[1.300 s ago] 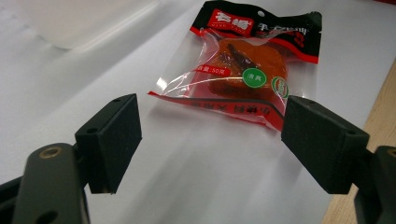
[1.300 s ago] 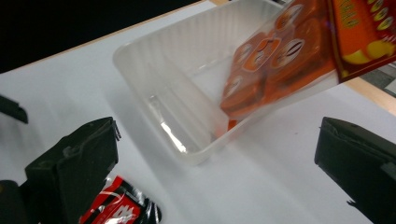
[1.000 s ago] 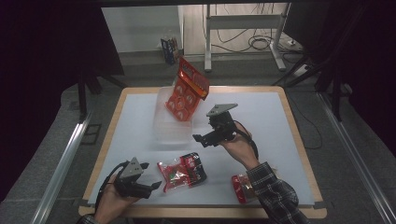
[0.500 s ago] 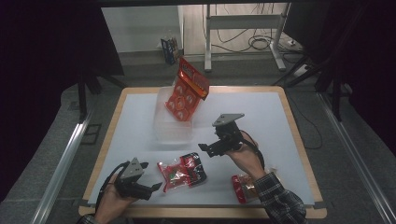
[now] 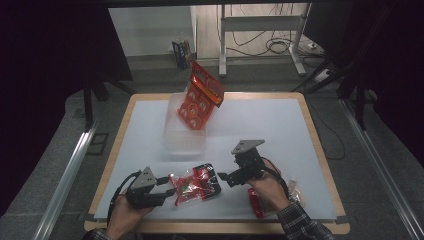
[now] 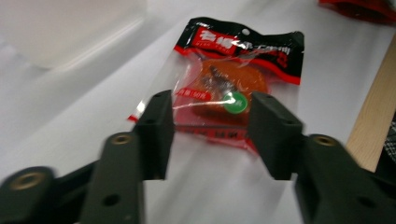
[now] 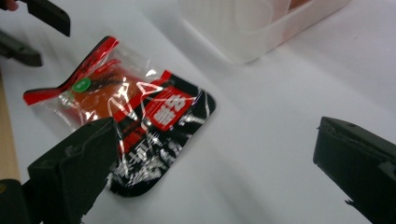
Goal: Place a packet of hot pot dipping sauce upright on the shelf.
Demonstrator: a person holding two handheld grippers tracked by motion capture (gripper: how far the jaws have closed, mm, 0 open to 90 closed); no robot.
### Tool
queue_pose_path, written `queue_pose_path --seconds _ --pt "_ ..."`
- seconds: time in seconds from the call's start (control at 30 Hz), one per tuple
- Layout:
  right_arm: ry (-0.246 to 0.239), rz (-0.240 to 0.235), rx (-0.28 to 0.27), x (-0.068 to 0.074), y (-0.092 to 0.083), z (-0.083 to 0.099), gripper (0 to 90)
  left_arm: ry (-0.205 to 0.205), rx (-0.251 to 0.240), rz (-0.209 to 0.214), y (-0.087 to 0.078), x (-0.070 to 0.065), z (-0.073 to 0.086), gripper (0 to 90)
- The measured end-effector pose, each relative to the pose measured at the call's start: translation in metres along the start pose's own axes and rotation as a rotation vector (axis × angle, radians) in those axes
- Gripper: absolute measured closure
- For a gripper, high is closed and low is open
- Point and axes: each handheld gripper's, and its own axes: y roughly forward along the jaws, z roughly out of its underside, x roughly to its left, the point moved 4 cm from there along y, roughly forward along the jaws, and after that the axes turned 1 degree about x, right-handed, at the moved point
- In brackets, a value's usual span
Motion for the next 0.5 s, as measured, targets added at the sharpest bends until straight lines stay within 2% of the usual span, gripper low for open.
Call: queue_pose_path --seconds 0.17,0.27,0.33,0.4,0.43,0.5 --pt "0.004 -0.016 0.01 0.009 0.0 0.013 0.0 0.011 -0.009 0.022 0.006 0.0 -0.006 72.9" --pt "0.002 -0.016 0.013 0.012 -0.001 0.016 0.0 0.015 -0.012 0.033 0.009 0.0 -0.008 81.5" --pt "0.003 -0.023 0.016 0.014 0.0 0.019 0.0 -0.006 -0.019 0.079 0.016 0.0 -0.01 84.3" --pt "-0.001 -0.023 0.02 0.016 0.001 0.022 0.0 0.004 0.024 0.088 0.023 0.002 -0.007 88.1" --pt "-0.005 -0.027 0.02 0.016 0.002 0.022 0.0 0.004 0.024 0.088 0.023 0.002 -0.007 89.1" --pt "-0.012 -0.032 0.021 0.018 0.004 0.023 0.0 0.011 0.067 0.077 0.028 0.002 -0.002 89.5"
